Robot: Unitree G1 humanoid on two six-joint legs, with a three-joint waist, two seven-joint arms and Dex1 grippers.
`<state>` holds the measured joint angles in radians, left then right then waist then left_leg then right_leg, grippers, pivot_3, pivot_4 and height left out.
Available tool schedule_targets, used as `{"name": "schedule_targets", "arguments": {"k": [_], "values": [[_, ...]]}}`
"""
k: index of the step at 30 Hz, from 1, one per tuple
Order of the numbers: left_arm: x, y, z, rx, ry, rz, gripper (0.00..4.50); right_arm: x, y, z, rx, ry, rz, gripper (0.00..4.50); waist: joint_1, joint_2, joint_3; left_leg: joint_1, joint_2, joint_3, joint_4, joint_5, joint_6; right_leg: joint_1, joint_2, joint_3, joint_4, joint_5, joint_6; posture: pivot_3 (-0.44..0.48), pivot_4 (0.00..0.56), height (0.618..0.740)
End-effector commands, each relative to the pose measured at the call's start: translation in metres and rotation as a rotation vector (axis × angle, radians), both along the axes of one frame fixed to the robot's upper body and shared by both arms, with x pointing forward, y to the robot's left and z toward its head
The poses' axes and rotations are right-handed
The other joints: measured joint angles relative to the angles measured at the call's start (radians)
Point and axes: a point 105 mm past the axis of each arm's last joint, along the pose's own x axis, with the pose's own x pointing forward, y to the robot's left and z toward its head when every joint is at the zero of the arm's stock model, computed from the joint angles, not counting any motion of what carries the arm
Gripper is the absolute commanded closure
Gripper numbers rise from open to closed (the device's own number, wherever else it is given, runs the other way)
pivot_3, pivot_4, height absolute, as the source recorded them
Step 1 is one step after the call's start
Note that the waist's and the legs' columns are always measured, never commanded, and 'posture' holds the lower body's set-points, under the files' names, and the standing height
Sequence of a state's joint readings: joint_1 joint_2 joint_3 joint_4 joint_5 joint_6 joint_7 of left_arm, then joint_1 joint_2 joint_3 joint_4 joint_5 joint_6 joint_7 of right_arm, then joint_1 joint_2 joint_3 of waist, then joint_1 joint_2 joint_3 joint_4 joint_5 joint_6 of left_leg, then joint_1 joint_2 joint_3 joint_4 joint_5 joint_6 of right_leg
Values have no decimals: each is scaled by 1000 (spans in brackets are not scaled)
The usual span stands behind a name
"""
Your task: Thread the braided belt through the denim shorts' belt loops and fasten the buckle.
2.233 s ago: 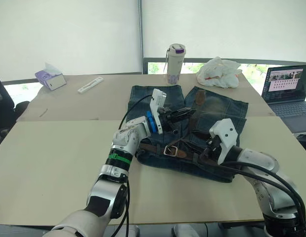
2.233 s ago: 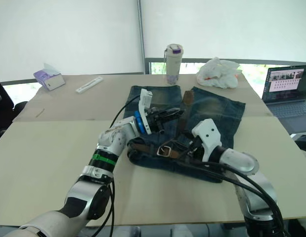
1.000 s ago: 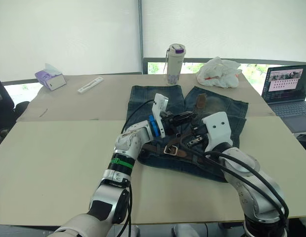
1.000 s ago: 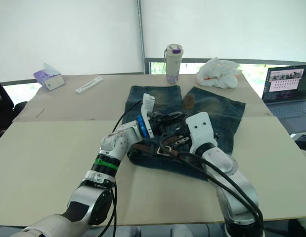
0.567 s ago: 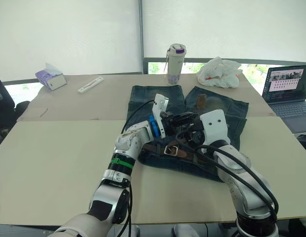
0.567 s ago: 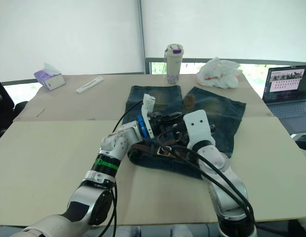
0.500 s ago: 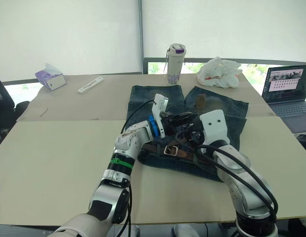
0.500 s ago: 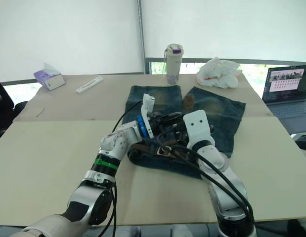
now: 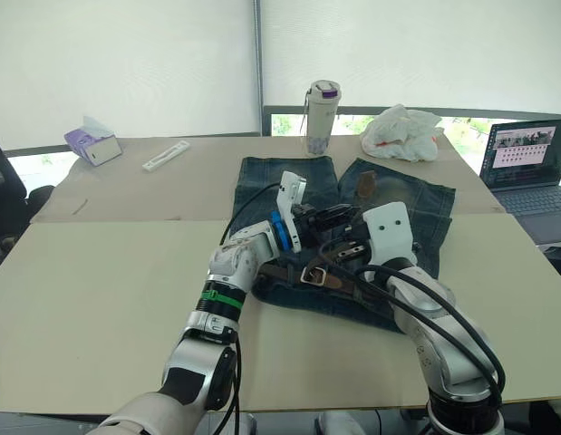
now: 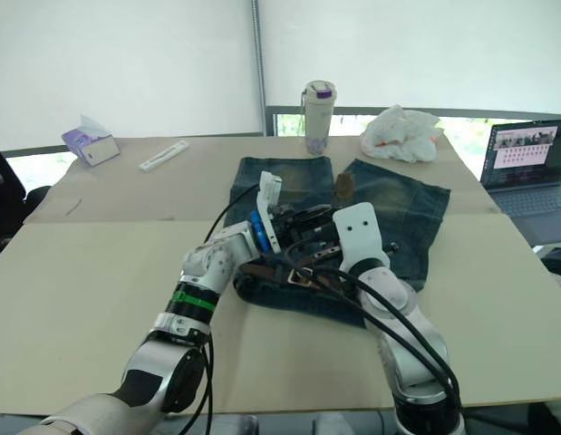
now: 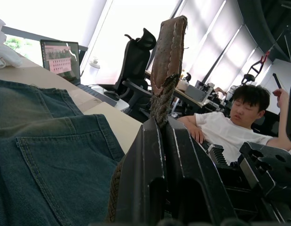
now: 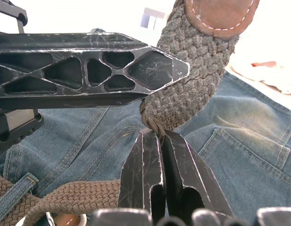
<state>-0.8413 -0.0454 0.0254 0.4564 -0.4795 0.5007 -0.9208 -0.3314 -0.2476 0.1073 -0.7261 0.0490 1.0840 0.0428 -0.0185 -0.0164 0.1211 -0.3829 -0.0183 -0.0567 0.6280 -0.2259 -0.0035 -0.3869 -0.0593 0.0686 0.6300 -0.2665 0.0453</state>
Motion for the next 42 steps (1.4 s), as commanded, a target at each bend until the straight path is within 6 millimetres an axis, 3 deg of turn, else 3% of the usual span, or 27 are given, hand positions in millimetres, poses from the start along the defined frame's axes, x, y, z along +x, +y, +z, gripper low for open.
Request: {"name": "schedule_targets", "arguments": {"k": [1, 5, 8, 14, 16, 19, 22, 27, 30, 34, 37, 42], "values": [[-4, 0, 9, -36, -23, -18, 4500, 0, -2, 13, 7, -49, -10, 4433, -1, 0, 0, 0, 0, 0, 0, 0, 0, 0, 0, 0, 0, 0, 0, 0, 150, 740], [-2, 3, 11, -50, -32, 0, 4500, 0, -2, 13, 5, -48, -6, 4433, -1, 0, 0, 0, 0, 0, 0, 0, 0, 0, 0, 0, 0, 0, 0, 0, 150, 740], [-4, 6, 14, -74, -25, -13, 3557, 0, -1, 13, 4, -48, -2, 4500, -1, 0, 0, 0, 0, 0, 0, 0, 0, 0, 0, 0, 0, 0, 0, 0, 150, 740], [-11, 19, 21, -82, -60, -50, 653, 1, -2, 11, 19, -44, -1, 4500, -3, 0, 0, 0, 0, 0, 0, 0, 0, 0, 0, 0, 0, 0, 0, 0, 150, 740], [-12, 26, 23, -79, -73, -48, 57, 0, -3, 10, 33, -44, -3, 4500, -4, 0, 0, 0, 0, -1, 0, 0, 0, 0, 0, 0, 0, 0, 0, 0, 150, 740], [-12, 46, 25, -38, -111, -35, 57, -2, -6, 10, 79, -46, -12, 4500, -7, 0, 0, 1, 0, -1, -1, 0, 0, 0, 0, 0, 0, 0, 0, 0, 150, 740], [-1, 69, 18, 121, -214, 54, 57, -6, -9, 9, 179, -48, -22, 4500, -11, 0, 0, 1, 1, -2, -1, 0, 0, 0, 0, 0, 1, 0, 0, 0, 150, 740], [6, 102, -17, 432, -334, 40, 57, -12, -16, 2, 366, -39, -54, 4500, -12, 2, 0, 2, 1, -3, -2, 0, 0, 0, 0, 0, 1, 0, 0, 0, 150, 740], [12, 109, -43, 603, -416, 45, 57, -15, -23, -9, 387, -14, -85, 4500, -2, 2, 0, 2, 0, -3, -1, 0, 0, 0, -1, 0, 0, 0, 0, 0, 150, 740], [10, 97, -48, 537, -480, 31, 57, -18, -27, -19, 390, 8, -102, 4500, 4, 2, 0, 0, 0, -2, -1, 0, 0, -1, -1, 0, 0, 0, 0, 0, 150, 740], [8, 90, -52, 459, -456, 18, 954, -19, -27, -24, 407, 25, -109, 4500, 2, 2, 0, 0, 0, -2, -1, 0, 0, -1, -1, 0, 0, 0, 0, 0, 150, 740], [3, 85, -63, 423, -413, -53, 3318, -21, -29, -31, 439, 48, -119, 4500, -14, 2, 0, 0, 1, 0, -1, 0, 0, -1, 1, 0, 1, 0, 0, 0, 150, 740]]}}
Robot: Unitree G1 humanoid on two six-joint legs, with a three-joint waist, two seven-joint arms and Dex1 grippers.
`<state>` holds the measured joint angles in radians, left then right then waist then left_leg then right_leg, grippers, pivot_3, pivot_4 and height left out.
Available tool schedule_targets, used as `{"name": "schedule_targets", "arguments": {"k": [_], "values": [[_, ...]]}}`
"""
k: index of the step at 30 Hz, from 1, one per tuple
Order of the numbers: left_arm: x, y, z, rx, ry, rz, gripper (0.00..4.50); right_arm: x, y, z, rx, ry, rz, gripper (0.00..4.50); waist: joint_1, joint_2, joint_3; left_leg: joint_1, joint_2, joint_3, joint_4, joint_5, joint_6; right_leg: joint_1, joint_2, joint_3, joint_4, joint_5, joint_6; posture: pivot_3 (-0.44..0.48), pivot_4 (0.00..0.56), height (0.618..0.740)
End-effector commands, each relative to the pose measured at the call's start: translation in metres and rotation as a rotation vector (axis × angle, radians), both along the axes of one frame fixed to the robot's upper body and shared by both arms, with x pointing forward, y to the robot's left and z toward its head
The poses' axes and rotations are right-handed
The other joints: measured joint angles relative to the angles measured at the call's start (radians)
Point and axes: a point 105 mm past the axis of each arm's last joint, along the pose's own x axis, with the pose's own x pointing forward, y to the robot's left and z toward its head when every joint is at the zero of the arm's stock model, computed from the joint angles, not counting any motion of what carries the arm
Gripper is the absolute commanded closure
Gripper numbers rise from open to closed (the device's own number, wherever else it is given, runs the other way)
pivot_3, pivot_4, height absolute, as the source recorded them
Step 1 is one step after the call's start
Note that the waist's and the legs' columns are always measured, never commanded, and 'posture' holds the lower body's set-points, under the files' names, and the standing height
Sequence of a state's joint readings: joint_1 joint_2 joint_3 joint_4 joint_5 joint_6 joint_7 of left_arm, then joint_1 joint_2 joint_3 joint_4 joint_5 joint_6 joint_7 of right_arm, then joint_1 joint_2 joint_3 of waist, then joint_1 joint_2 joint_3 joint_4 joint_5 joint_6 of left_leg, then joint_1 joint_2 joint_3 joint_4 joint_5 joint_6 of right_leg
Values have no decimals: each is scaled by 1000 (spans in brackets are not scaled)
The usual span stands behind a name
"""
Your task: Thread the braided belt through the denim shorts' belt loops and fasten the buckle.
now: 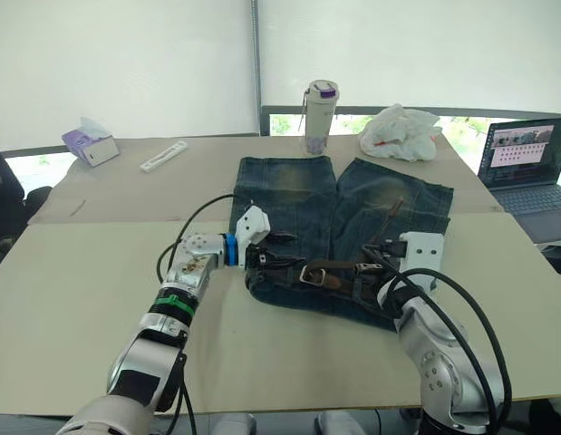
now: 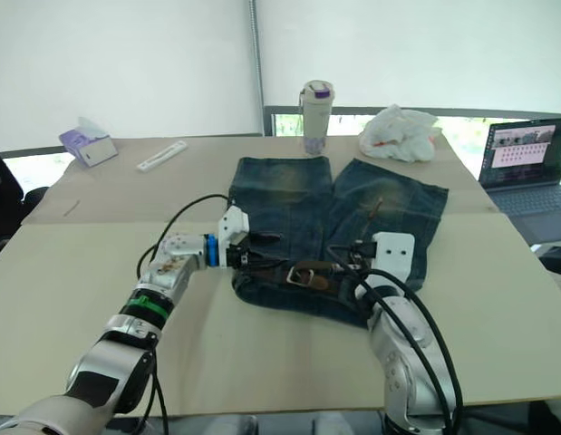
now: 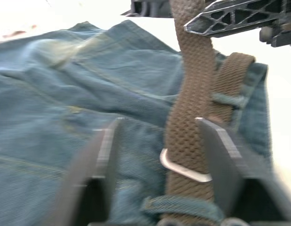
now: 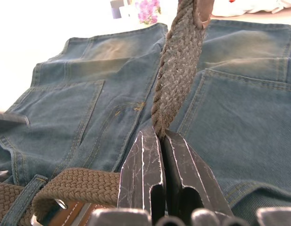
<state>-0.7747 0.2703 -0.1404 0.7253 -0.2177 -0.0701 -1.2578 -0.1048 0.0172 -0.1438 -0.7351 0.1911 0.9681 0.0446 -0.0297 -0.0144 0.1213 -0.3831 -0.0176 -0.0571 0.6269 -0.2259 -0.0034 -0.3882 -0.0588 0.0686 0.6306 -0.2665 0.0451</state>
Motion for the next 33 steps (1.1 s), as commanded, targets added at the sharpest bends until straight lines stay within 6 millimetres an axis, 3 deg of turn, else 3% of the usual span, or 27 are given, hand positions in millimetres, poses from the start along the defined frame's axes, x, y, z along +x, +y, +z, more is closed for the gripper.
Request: {"name": "schedule_targets", "arguments": {"k": [1, 3, 10, 23, 33], "values": [[0, 0, 9, -41, -22, -34, 3831, -2, -2, 7, 35, -42, -4, 4500, -5, 0, 0, 0, 0, 0, 0, 0, 0, 0, 0, 0, 0, 0, 0, 0, 150, 740], [2, -2, 7, -50, -13, -31, 4479, -3, -3, 4, 51, -35, -8, 4500, -7, 0, 0, 0, 0, 0, 0, 0, 0, 0, 0, 0, 0, 0, 0, 0, 150, 740], [-2, -15, 3, -99, 25, -70, 4479, -7, -4, -2, 88, -17, -9, 4500, -7, 0, 0, 0, 0, 0, 0, 0, 0, 1, 0, 0, 0, 0, 0, 0, 150, 740], [0, -24, -18, -39, 59, -51, 4479, -8, -4, -5, 78, -5, -4, 4500, -9, 0, 0, 0, 0, 0, 1, 0, 0, 1, 0, 0, 0, 0, 0, 0, 150, 740], [-11, -22, -49, 122, 13, -80, 4479, -8, -6, -8, 57, 16, -18, 4500, -8, 1, 0, 0, 0, 0, 0, 0, 0, 1, 0, 0, 0, 0, 0, 0, 150, 740]]}}
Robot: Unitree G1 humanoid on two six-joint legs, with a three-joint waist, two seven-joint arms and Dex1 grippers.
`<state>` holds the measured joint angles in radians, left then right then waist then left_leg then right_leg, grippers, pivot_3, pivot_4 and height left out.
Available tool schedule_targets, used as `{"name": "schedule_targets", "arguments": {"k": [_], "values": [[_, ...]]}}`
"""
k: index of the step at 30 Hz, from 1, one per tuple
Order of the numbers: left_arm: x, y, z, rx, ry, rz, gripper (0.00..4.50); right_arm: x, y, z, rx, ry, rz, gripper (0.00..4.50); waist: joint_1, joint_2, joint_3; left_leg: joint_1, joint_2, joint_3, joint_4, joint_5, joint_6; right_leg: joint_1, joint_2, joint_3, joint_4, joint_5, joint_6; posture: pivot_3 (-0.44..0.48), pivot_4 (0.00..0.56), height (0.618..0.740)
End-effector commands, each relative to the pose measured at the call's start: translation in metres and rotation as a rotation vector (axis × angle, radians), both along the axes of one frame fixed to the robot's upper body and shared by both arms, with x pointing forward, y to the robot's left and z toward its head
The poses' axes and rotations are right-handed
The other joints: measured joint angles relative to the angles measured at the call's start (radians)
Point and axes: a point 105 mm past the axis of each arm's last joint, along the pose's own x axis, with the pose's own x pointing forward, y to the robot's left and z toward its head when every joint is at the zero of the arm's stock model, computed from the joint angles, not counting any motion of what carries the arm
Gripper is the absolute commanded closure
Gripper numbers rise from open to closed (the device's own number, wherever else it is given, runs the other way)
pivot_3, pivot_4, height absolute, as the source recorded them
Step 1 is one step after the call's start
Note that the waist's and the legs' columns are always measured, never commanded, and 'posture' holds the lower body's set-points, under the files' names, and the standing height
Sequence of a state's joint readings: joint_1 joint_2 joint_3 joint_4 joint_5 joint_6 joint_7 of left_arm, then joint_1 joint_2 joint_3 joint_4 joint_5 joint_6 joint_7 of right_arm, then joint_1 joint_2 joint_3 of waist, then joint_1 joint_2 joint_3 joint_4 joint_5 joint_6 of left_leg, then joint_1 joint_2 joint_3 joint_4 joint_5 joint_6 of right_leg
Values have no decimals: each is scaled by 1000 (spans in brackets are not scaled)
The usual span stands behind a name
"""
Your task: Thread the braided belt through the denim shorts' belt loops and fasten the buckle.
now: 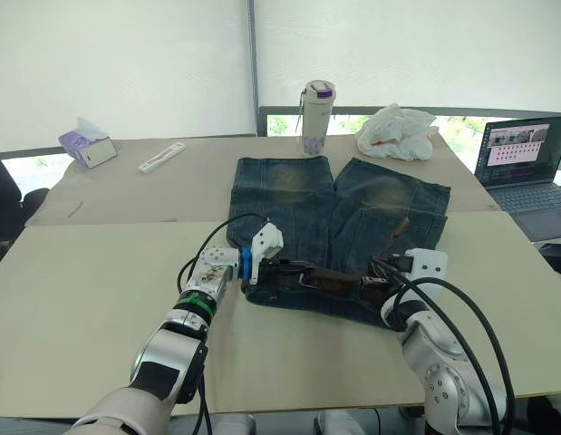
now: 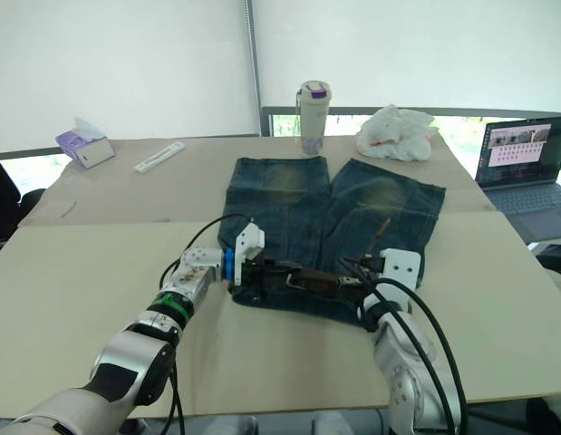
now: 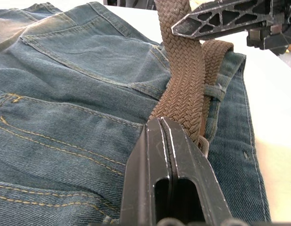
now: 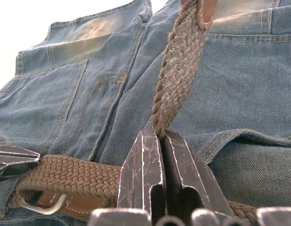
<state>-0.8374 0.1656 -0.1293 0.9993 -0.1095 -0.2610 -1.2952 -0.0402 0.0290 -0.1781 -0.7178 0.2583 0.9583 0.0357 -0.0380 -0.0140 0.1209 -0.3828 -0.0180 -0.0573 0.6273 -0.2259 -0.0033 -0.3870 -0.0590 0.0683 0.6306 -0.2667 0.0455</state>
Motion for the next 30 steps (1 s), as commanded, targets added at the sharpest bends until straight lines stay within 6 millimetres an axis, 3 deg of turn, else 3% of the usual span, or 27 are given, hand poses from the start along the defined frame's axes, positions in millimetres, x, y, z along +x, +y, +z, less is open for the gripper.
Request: {"name": "schedule_targets", "arguments": {"k": [1, 11, 17, 30], "values": [[-7, 2, -22, 99, -21, -12, 4479, -1, 0, 11, -6, -47, -7, 4500, 0, 0, 0, 0, 0, 0, 0, 0, 0, 0, 0, 0, 0, 0, 0, 0, 150, 740], [-15, 3, -44, 213, -49, -50, 4479, -1, -5, 14, -4, -54, -30, 4500, 2, 2, -5, 1, 0, 0, 0, 0, 0, 1, 0, 0, 0, 0, 1, 0, 150, 740], [-21, 6, -54, 266, -53, -82, 4479, -2, -18, 19, 9, -67, -81, 4500, 2, 2, -8, 1, 0, 0, 0, 0, 1, 2, 0, 0, 0, 0, 1, 0, 150, 740], [-23, 13, -62, 327, -80, -96, 4479, -10, -63, 20, 63, -26, -265, 4500, 19, 2, -9, 1, 0, 1, 1, -1, 2, 2, 0, 0, 0, -1, 1, 0, 150, 740]]}}
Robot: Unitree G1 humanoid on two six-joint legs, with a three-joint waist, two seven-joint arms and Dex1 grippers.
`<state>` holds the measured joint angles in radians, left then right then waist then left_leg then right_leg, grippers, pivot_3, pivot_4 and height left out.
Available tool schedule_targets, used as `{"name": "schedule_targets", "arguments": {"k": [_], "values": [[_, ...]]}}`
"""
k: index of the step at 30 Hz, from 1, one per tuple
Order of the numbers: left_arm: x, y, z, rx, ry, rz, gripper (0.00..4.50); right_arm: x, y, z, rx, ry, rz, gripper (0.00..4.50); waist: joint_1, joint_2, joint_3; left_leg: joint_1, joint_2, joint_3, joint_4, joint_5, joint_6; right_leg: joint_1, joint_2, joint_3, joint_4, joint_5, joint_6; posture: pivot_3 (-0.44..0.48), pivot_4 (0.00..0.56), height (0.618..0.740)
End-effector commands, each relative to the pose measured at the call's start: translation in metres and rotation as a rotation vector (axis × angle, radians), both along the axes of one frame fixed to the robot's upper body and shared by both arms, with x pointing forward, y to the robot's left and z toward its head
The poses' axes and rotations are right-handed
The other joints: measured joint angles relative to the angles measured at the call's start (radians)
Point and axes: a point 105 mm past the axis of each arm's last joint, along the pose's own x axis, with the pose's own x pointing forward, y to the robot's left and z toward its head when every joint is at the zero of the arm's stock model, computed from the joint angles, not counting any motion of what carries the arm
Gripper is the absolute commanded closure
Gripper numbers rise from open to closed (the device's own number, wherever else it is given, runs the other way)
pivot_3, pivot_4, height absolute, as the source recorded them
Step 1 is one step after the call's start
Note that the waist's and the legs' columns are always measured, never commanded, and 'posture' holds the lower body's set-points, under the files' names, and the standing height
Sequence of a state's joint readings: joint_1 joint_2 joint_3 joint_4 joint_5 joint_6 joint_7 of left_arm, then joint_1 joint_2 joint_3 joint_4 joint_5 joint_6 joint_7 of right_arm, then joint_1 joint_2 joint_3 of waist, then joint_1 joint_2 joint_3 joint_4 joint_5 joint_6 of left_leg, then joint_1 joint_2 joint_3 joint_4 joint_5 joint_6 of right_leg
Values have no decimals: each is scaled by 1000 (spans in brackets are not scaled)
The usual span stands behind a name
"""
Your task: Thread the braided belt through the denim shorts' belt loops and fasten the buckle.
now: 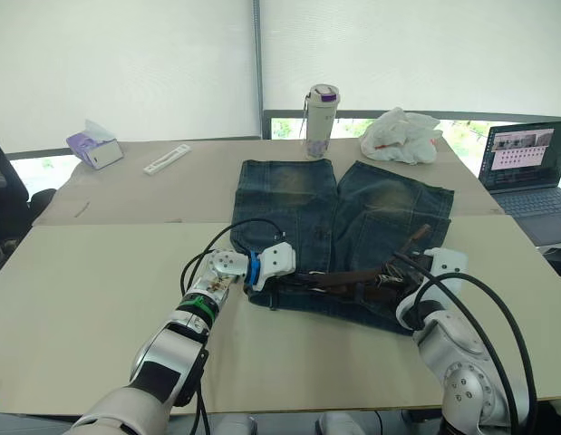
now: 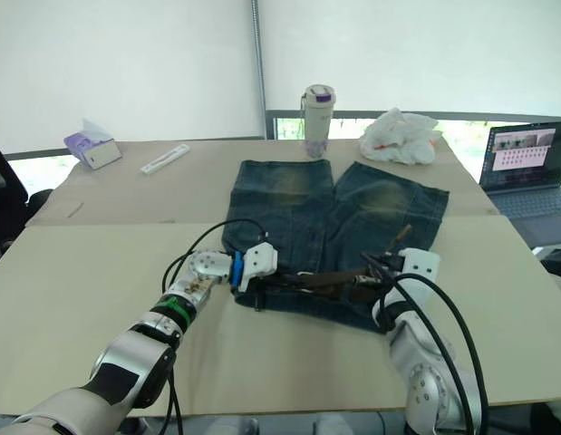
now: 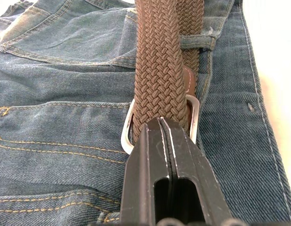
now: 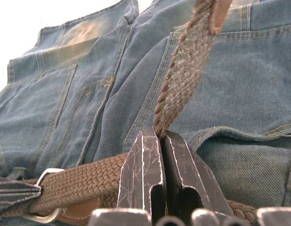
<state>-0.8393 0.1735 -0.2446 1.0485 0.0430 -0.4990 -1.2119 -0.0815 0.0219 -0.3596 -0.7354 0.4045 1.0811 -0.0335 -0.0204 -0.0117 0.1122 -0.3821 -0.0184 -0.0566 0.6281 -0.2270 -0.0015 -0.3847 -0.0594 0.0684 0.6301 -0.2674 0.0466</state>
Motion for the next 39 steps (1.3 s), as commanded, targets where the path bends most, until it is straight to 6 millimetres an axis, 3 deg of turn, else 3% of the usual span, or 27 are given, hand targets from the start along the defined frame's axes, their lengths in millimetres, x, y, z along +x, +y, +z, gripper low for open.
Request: {"name": "schedule_targets", "arguments": {"k": [1, 8, 16, 25, 31, 34, 39], "values": [[-14, 23, -45, 152, 128, 18, 4479, -7, -37, 21, -18, -77, -197, 4500, 3, 0, 0, 0, 0, 0, 0, 0, 0, 0, 0, 0, 0, 0, 0, 0, 150, 740], [-9, 33, -49, 146, 188, 91, 4479, -5, -43, 34, 221, -163, -283, 4500, 8, 1, 0, 0, -1, 0, 0, 0, 0, 0, -1, 0, 0, 0, 0, 0, 150, 740], [-2, 48, -51, 135, 224, 184, 4479, -4, -35, 35, 175, -143, -223, 4500, 2, 2, -1, 1, 0, 0, 0, 0, 0, 1, 0, 0, 0, 0, 1, 0, 150, 740], [7, 39, -16, -94, 307, 184, 4479, 0, -15, 35, 142, -132, -119, 4500, -13, 4, -2, 0, 0, 1, 0, 0, 0, 0, 0, 0, 0, -1, 1, 0, 150, 740], [14, 46, 11, -175, 279, 176, 4479, 3, 3, 31, 128, -114, -46, 4500, -26, 3, -1, -1, 1, 0, 0, 0, 1, -2, 1, 0, 0, -1, 1, 0, 150, 740], [16, 42, 18, -186, 259, 170, 4479, 5, 9, 30, 131, -109, -27, 4500, -24, 2, -1, -1, 1, 0, 0, 0, 1, -2, 1, 0, 0, -1, 1, 0, 150, 740], [21, 21, 52, -308, 224, 140, 4479, 11, 24, 38, 169, -146, 31, 4500, -20, 1, 0, -2, 0, -1, 0, 0, 1, -2, 0, 0, 0, -1, 1, 0, 150, 740]]}}
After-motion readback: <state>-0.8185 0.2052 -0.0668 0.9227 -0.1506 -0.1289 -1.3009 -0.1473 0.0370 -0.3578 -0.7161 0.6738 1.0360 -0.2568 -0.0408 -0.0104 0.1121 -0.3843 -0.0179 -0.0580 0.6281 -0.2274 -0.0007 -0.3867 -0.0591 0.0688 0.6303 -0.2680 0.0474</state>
